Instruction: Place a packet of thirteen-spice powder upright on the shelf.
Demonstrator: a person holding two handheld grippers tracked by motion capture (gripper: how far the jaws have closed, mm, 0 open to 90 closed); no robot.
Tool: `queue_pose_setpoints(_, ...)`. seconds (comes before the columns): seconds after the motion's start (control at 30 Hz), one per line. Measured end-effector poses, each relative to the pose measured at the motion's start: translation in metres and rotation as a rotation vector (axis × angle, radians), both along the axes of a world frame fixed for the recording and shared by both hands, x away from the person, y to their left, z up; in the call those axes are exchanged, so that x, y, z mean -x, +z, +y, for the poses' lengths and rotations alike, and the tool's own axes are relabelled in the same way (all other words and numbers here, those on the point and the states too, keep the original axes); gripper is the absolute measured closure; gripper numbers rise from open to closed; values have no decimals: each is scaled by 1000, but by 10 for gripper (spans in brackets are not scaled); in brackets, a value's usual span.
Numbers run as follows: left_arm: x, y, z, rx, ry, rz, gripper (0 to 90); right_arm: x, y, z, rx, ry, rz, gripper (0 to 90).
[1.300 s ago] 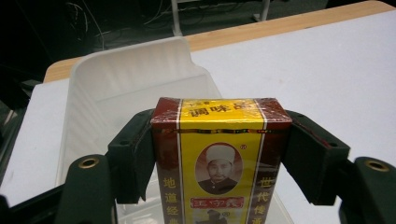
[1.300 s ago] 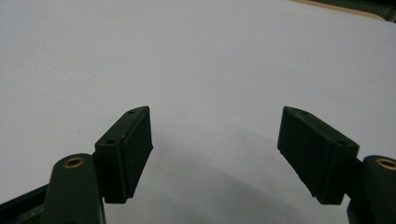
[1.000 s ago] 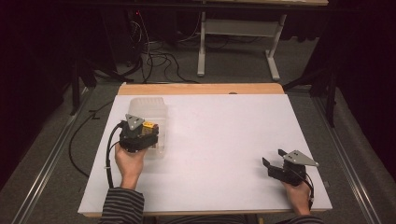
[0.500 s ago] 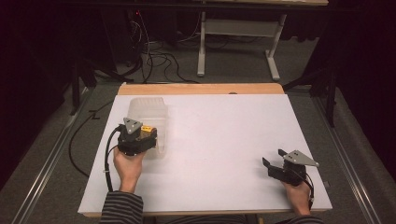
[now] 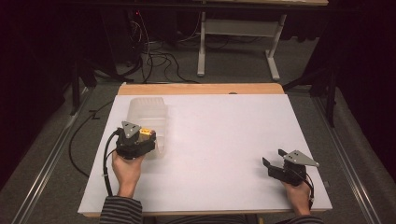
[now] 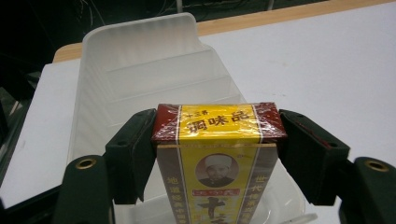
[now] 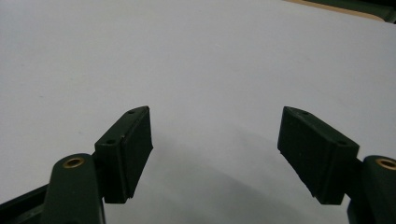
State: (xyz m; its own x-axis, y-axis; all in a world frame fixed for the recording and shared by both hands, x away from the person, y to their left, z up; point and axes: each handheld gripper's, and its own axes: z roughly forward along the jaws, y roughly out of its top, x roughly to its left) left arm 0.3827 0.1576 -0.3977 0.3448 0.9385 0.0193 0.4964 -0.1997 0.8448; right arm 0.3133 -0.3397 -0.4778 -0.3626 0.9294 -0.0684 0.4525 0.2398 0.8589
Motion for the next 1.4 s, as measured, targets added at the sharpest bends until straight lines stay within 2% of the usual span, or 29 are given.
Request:
queue_pose_setpoints(0.27,-2,-1,1,9,-9,23,245,0,0,0,2,1,0,265)
queue_pose_setpoints(0.47,0,0,0,3,-17,23,209,0,0,0,7,0,3,265)
queue_pose_setpoints(0.7,4,6,2,20,-24,-7,194,0,0,1,7,-1,5,265)
queue_pose_setpoints(0.9,10,16,0,49,-36,-54,189,0,0,1,7,0,5,265)
queue_pose_setpoints(1.17,16,24,-13,51,-88,-77,196,0,0,0,7,0,4,265)
queue_pose_setpoints(1.4,20,28,-23,75,-132,-89,214,0,0,0,7,1,3,265)
